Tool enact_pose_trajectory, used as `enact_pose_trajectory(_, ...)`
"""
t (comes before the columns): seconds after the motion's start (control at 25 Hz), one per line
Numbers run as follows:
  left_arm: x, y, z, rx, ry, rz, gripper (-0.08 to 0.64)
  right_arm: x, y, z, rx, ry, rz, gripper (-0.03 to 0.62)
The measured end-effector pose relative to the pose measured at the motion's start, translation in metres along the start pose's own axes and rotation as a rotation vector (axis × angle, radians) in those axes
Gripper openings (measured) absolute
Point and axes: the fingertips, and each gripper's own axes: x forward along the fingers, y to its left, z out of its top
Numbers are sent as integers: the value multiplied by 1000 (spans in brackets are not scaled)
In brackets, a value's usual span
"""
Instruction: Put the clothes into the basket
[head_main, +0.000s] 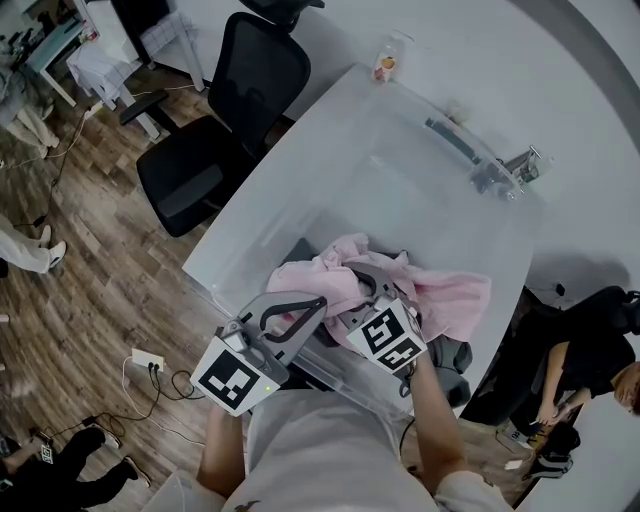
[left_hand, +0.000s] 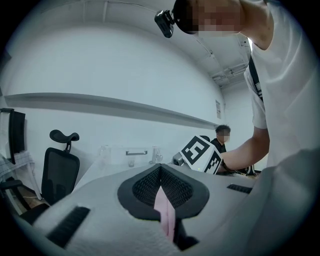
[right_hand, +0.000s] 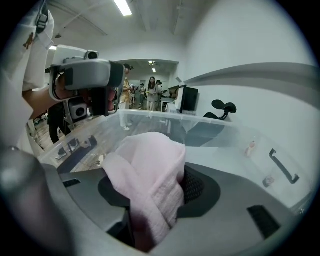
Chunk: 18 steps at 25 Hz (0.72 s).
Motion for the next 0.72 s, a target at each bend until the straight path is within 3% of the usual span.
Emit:
enact_pose_trajectory(0.36, -5, 1, -5, -5, 7, 18, 5, 15, 20, -20, -81, 102, 64, 278)
enact_pose_trajectory(0.72, -8, -1, -3, -9, 7, 30, 5, 10, 28, -26, -139, 151, 91, 327)
